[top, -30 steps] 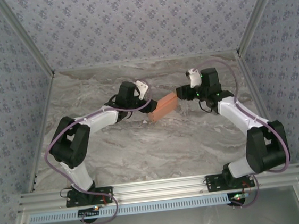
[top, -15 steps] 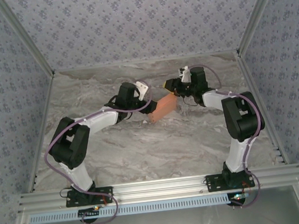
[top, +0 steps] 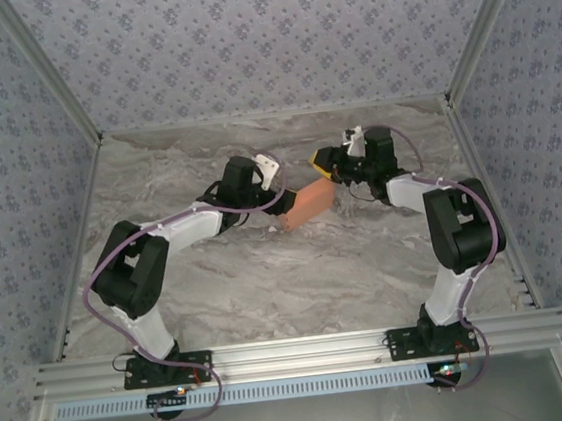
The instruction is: Fold the paper box
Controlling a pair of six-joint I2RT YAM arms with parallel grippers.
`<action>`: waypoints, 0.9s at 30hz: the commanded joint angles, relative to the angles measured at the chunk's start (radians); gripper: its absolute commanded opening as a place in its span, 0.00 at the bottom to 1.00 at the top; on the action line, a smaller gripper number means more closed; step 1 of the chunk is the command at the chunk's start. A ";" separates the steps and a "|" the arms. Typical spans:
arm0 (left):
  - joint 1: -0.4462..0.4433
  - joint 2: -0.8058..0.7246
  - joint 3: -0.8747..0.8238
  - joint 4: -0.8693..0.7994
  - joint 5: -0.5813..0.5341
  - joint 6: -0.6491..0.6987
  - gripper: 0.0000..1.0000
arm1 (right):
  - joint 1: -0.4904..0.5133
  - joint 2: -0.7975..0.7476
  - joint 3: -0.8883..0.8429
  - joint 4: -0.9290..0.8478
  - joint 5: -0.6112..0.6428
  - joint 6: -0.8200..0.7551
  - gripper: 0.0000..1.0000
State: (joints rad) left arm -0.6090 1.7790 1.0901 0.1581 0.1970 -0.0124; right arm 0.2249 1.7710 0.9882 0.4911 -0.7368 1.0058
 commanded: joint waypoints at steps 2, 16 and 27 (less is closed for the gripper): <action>-0.004 0.026 -0.035 -0.112 -0.032 0.009 0.82 | 0.030 -0.020 0.004 0.009 0.013 0.066 0.35; 0.009 -0.028 0.059 -0.121 0.085 -0.025 0.84 | 0.019 0.137 -0.192 0.235 0.044 0.098 0.33; 0.000 -0.042 -0.037 -0.071 0.126 -0.012 0.84 | 0.020 0.120 -0.174 0.172 0.046 0.060 0.33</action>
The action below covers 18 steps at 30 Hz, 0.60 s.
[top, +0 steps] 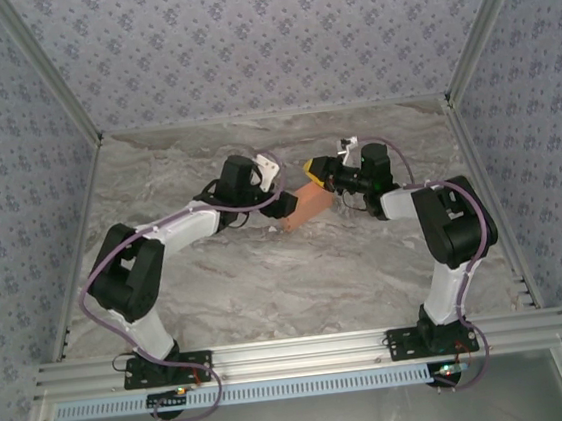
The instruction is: Fold the paper box
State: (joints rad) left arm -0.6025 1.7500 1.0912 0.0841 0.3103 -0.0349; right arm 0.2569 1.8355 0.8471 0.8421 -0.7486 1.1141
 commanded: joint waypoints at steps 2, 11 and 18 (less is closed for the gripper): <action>-0.009 -0.005 -0.071 0.007 -0.016 0.027 0.84 | -0.013 0.058 -0.027 -0.191 0.054 -0.049 0.33; -0.008 0.009 -0.119 0.023 -0.093 0.044 0.84 | -0.013 0.026 0.037 -0.219 0.035 -0.015 0.34; -0.009 0.016 -0.117 0.022 -0.101 0.043 0.83 | 0.030 -0.035 0.116 -0.227 0.046 0.063 0.35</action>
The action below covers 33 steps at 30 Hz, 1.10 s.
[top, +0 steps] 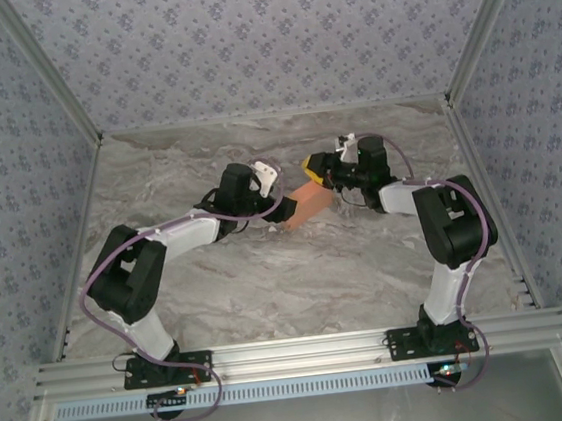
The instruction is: Fold the paper box
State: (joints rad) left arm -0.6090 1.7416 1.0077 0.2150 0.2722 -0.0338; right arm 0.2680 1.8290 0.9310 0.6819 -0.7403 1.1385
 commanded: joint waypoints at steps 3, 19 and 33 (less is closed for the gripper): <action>-0.001 0.028 -0.029 -0.114 -0.066 0.040 0.84 | 0.044 0.003 0.033 0.035 0.039 0.131 0.35; -0.001 0.032 -0.023 -0.122 -0.050 0.044 0.84 | -0.060 -0.059 -0.042 -0.109 0.001 -0.004 0.38; -0.015 0.036 -0.021 -0.129 -0.016 0.078 0.84 | -0.116 -0.036 0.528 -1.368 0.221 -0.810 0.62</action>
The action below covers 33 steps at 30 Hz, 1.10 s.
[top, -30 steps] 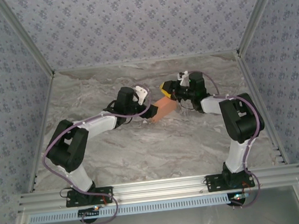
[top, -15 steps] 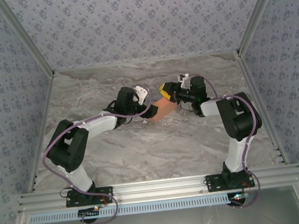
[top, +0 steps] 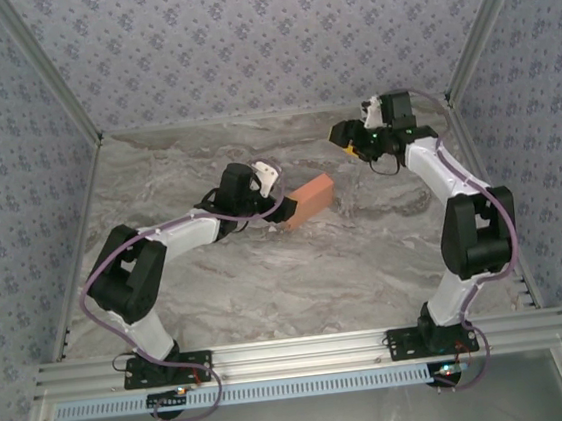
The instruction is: Fold the paper box
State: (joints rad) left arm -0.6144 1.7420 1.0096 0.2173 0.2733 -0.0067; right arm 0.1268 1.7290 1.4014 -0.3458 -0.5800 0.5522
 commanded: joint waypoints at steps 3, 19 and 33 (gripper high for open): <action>-0.009 0.033 -0.026 -0.128 -0.020 0.050 0.84 | 0.065 0.108 0.099 -0.378 0.054 -0.266 0.61; -0.009 0.045 -0.014 -0.139 -0.025 0.049 0.84 | 0.185 0.190 0.168 -0.466 0.050 -0.442 0.46; -0.158 0.011 -0.006 -0.226 -0.194 0.309 0.85 | 0.097 -0.119 -0.063 -0.207 0.226 -0.135 0.53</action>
State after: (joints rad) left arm -0.7223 1.7237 1.0183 0.1780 0.1902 0.1513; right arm 0.2649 1.7100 1.4120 -0.6678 -0.3817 0.2497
